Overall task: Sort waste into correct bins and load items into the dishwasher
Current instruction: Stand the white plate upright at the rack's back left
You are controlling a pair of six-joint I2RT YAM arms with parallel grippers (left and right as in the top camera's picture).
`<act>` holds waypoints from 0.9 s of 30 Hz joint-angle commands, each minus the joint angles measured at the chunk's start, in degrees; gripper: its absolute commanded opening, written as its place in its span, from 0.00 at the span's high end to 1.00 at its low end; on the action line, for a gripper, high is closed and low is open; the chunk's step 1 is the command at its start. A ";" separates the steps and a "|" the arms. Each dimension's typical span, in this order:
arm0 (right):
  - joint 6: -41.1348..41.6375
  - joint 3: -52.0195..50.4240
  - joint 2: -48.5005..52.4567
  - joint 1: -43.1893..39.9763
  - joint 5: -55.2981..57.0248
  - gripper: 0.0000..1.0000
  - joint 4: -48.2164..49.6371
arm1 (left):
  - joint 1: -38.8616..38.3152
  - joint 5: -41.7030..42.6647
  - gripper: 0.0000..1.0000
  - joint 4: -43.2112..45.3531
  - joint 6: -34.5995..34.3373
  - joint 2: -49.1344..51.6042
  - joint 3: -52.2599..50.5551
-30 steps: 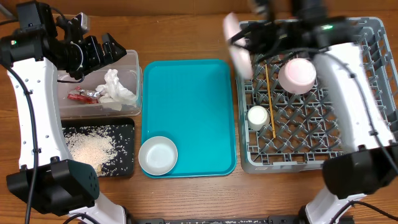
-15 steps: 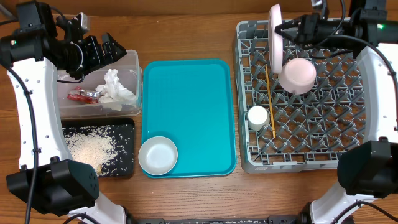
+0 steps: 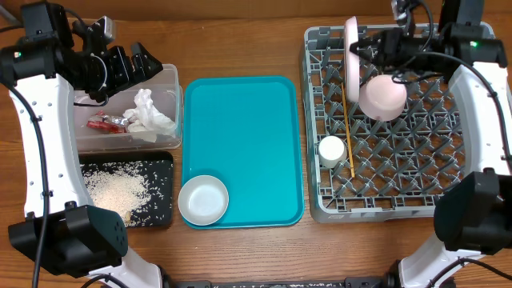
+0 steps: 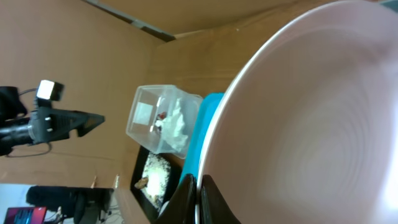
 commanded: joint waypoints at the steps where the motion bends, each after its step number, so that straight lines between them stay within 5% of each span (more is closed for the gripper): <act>1: 1.55 -2.29 -0.68 -0.11 0.55 0.96 2.43 | -0.04 0.85 0.00 0.09 0.61 -0.13 1.07; 11: 8.24 -5.88 -0.68 -0.11 1.22 0.96 9.46 | -0.04 0.85 0.00 0.07 0.61 -0.13 1.07; 18: 16.17 -5.88 -0.68 -0.11 -13.35 0.96 19.08 | -0.04 0.85 0.00 0.09 0.61 -0.13 1.07; 27: 11.72 -5.90 -0.68 -0.11 -9.77 0.96 15.63 | -0.04 0.85 0.00 0.09 0.61 -0.13 1.07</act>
